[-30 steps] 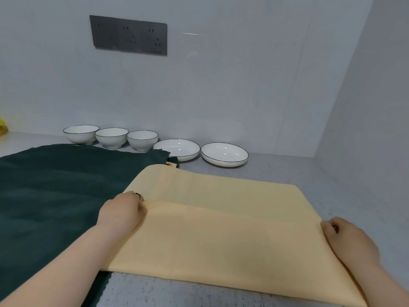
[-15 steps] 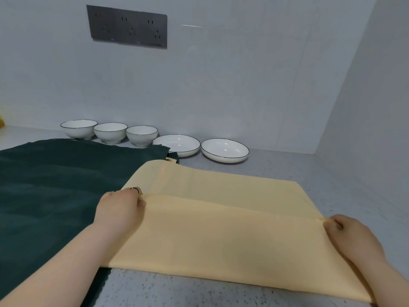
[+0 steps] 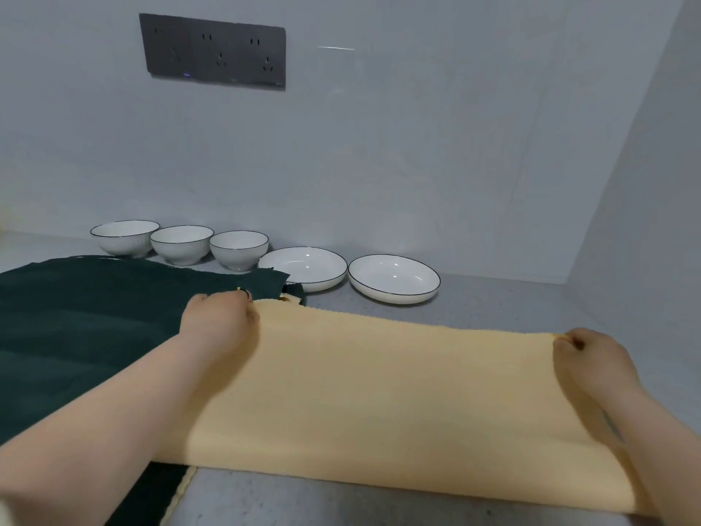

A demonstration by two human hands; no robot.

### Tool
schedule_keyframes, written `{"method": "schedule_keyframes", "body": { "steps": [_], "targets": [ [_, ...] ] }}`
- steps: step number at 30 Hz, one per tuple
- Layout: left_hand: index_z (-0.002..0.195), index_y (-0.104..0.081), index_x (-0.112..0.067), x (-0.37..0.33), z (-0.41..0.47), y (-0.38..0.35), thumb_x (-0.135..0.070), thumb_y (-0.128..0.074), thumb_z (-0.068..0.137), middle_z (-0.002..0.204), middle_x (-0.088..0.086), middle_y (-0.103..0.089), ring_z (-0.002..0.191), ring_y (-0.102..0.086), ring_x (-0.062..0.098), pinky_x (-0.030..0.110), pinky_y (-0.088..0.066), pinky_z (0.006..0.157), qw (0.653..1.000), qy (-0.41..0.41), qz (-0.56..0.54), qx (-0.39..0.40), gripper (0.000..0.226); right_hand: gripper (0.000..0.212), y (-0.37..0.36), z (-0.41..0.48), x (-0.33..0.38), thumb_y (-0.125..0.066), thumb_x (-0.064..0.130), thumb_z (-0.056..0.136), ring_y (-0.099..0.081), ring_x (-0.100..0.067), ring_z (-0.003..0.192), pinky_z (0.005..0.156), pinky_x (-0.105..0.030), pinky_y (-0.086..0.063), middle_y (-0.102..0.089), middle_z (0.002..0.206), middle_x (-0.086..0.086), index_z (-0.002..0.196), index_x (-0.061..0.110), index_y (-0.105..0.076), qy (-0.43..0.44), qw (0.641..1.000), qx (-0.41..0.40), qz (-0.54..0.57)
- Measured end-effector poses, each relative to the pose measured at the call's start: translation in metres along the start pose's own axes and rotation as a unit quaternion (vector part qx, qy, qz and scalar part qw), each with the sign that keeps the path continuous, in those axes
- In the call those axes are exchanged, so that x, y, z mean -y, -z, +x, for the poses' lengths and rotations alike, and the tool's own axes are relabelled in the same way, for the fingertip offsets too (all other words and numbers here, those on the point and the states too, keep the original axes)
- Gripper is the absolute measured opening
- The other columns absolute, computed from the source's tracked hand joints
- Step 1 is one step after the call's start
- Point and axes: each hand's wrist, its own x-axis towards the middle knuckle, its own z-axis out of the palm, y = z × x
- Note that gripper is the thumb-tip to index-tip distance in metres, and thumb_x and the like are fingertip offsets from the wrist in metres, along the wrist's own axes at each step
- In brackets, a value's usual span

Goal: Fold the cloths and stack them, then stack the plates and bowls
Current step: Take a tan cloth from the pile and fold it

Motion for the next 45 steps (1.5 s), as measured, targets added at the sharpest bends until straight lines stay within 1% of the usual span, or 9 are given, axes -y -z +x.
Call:
{"method": "schedule_keyframes", "body": {
  "steps": [3,5,14,21,24,27,33,39,45],
  "targets": [
    [0.114,-0.050,-0.015,0.003,0.008,-0.019,-0.020,-0.034,0.096,0.106,0.007,-0.062,0.096,-0.053,0.028,0.026,-0.034,0.071,0.999,-0.017,-0.030,0.036,0.025,0.031,-0.023,0.008,0.005,-0.043,0.005,0.091,-0.045,-0.025,0.070,0.060,-0.032,-0.029,-0.049,0.066,-0.009,0.061,0.013,-0.043,0.031,0.998,0.041,0.039],
    [0.125,-0.046,-0.014,0.005,0.010,-0.026,-0.024,-0.033,0.098,0.113,0.007,-0.062,0.104,-0.055,0.027,0.025,-0.034,0.072,0.999,-0.028,-0.005,0.044,0.032,0.026,-0.033,0.010,0.002,-0.044,0.006,0.092,-0.047,-0.026,0.077,0.064,-0.031,-0.029,-0.054,0.076,-0.013,0.067,0.012,-0.045,0.057,0.994,0.093,0.002],
    [0.115,-0.051,-0.017,-0.002,-0.011,-0.023,-0.030,-0.036,0.096,0.101,0.001,-0.066,0.089,-0.052,0.019,0.024,-0.032,0.062,0.988,-0.144,0.040,0.047,0.027,0.027,0.009,-0.001,-0.032,-0.047,0.009,0.092,-0.049,-0.029,0.071,0.061,-0.033,-0.031,-0.056,0.070,-0.010,0.065,0.011,-0.049,0.047,0.992,0.106,-0.043],
    [0.120,-0.051,-0.019,-0.016,-0.020,-0.010,-0.030,-0.042,0.094,0.114,-0.001,-0.059,0.093,-0.049,0.016,0.022,-0.035,0.072,0.982,-0.146,0.015,0.117,0.029,0.021,0.039,-0.017,-0.061,-0.049,0.005,0.090,-0.049,-0.033,0.075,0.063,-0.033,-0.032,-0.059,0.075,-0.019,0.071,0.003,-0.057,0.004,0.997,0.060,-0.041],
    [0.082,-0.051,-0.021,-0.022,-0.010,-0.008,-0.026,-0.046,0.092,0.092,-0.003,-0.059,0.084,-0.044,0.016,0.023,-0.035,0.064,0.983,-0.110,-0.014,0.144,0.012,0.018,0.038,-0.012,-0.062,-0.047,0.006,0.092,-0.047,-0.029,0.082,0.069,-0.031,-0.029,-0.058,0.084,-0.017,0.080,-0.002,-0.058,-0.021,0.998,0.042,-0.048],
    [0.060,-0.033,-0.022,-0.027,-0.003,-0.012,-0.023,-0.047,0.090,0.065,-0.008,-0.040,0.071,-0.039,0.017,0.023,-0.025,0.050,0.987,-0.067,-0.027,0.141,0.034,0.017,0.032,-0.005,-0.059,-0.046,0.006,0.092,-0.044,-0.027,0.081,0.068,-0.031,-0.029,-0.055,0.083,-0.015,0.080,0.002,-0.057,-0.034,0.995,0.053,-0.079],
    [0.064,-0.039,-0.020,-0.027,0.003,-0.022,-0.024,-0.046,0.091,0.069,-0.006,-0.044,0.076,-0.045,0.020,0.022,-0.029,0.052,0.990,-0.054,0.001,0.132,0.028,0.032,0.023,0.007,-0.059,-0.050,0.011,0.091,-0.048,-0.029,0.078,0.061,-0.031,-0.029,-0.051,0.065,-0.008,0.059,0.012,-0.047,-0.080,0.988,0.073,-0.111],
    [0.070,-0.045,-0.017,-0.024,0.009,-0.029,-0.027,-0.046,0.092,0.078,-0.002,-0.050,0.079,-0.047,0.021,0.025,-0.033,0.060,0.988,-0.056,-0.003,0.142,0.024,0.026,0.021,0.013,-0.060,-0.054,0.020,0.091,-0.048,-0.028,0.081,0.069,-0.030,-0.033,-0.054,0.074,-0.010,0.066,0.013,-0.054,-0.105,0.986,0.075,-0.102],
    [0.096,-0.056,-0.012,-0.023,0.012,-0.030,-0.030,-0.046,0.094,0.092,0.000,-0.053,0.086,-0.047,0.020,0.025,-0.035,0.069,0.987,-0.053,-0.010,0.151,0.021,0.026,0.018,0.019,-0.061,-0.054,0.028,0.091,-0.051,-0.030,0.083,0.071,-0.032,-0.037,-0.058,0.082,-0.011,0.069,0.015,-0.057,-0.119,0.985,0.069,-0.108]
  ]
}}
